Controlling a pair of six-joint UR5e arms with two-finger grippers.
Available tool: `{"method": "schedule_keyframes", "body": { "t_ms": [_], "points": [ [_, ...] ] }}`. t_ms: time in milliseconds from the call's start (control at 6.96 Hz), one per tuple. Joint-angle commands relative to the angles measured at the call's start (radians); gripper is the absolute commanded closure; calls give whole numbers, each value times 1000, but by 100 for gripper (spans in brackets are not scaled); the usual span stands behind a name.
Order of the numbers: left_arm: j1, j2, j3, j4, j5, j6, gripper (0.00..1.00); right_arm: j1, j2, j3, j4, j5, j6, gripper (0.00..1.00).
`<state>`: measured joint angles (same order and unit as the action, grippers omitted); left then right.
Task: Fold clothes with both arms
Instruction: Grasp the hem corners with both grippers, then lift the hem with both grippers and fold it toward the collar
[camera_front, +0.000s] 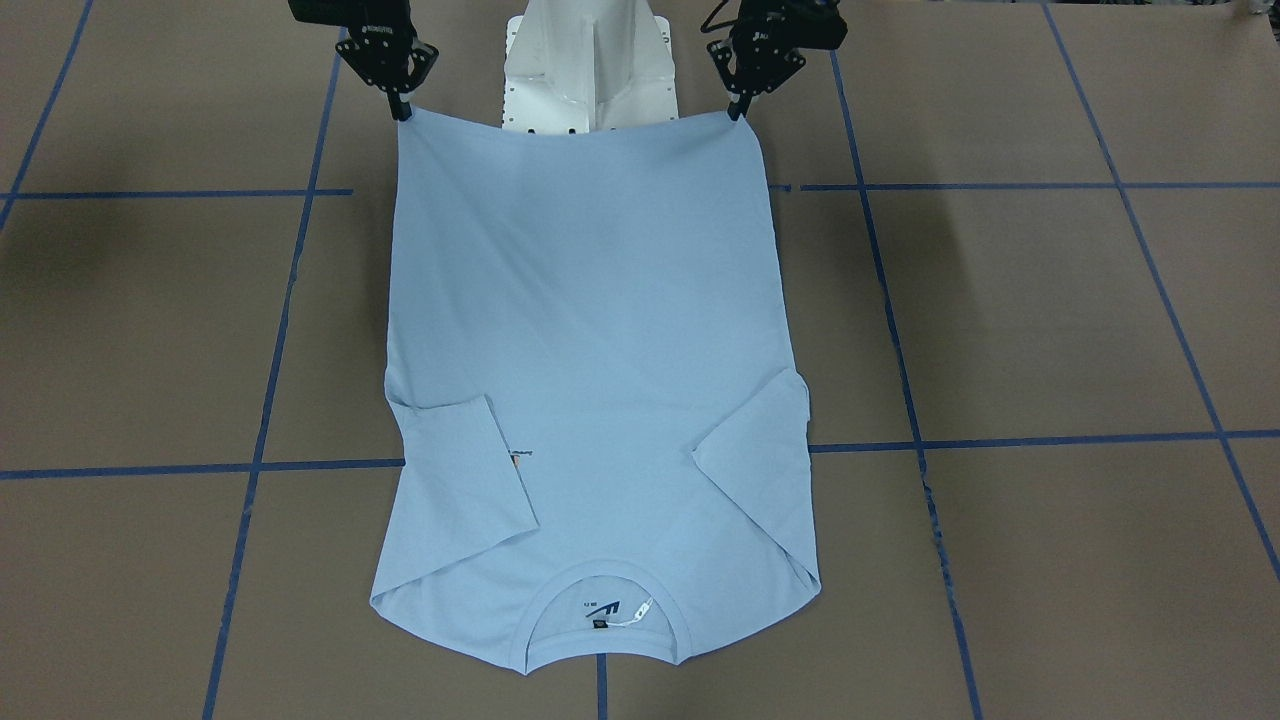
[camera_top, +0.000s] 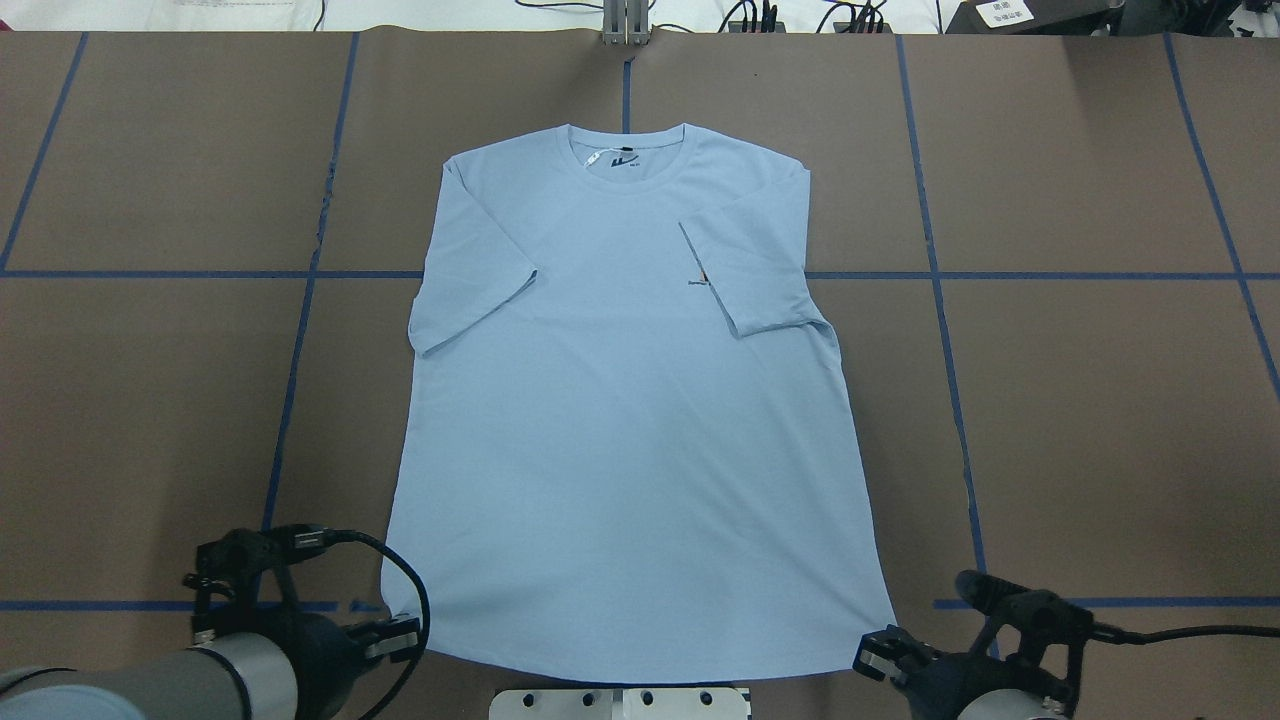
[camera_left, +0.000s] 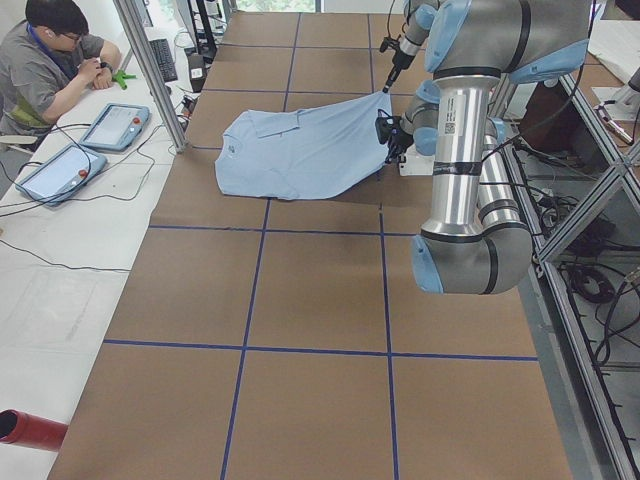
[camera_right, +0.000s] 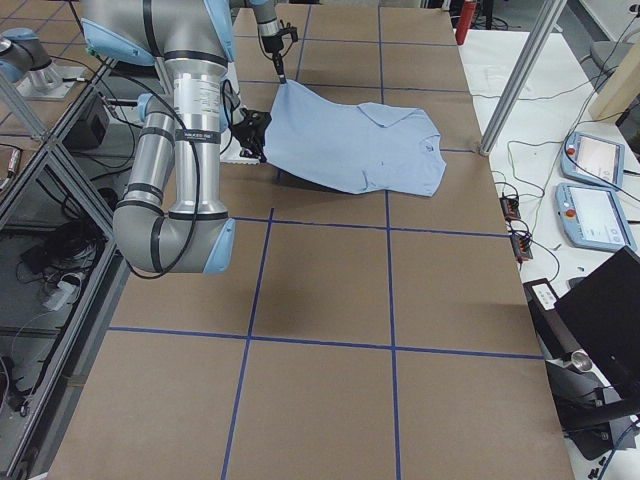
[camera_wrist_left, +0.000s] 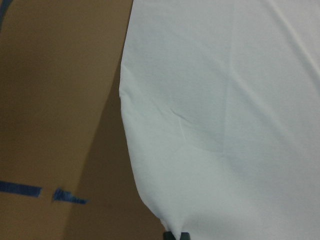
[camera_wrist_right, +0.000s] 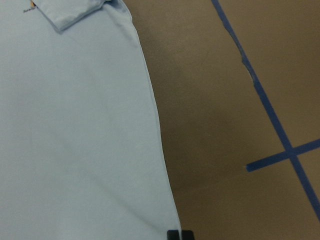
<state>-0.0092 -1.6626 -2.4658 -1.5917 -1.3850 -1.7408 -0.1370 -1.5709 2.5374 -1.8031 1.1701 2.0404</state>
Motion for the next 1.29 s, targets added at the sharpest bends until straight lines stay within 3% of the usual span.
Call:
{"method": "schedule_keyframes", "body": {
  "t_ms": [0,144,288,431,575,863,1150],
  "points": [
    [-24,-139,-214,313,-138,4,100,109,169,176,-308,196,-31,100],
    [-96,-254,-206,388,-194,108,100,187,248,172,-332,206,-145,100],
    [-176,-290,-193,392,-201,226,100,271,311,150,-335,242,-248,100],
    [-302,-293,-156,391,-215,335,100,416,343,103,-334,343,-355,100],
    [-459,-308,-78,383,-314,486,100,557,417,4,-328,409,-464,100],
    [-639,-371,183,258,-341,630,100,727,536,-229,-274,441,-580,100],
    [-698,-397,478,14,-335,662,100,845,542,-471,-40,483,-652,100]
  ]
}}
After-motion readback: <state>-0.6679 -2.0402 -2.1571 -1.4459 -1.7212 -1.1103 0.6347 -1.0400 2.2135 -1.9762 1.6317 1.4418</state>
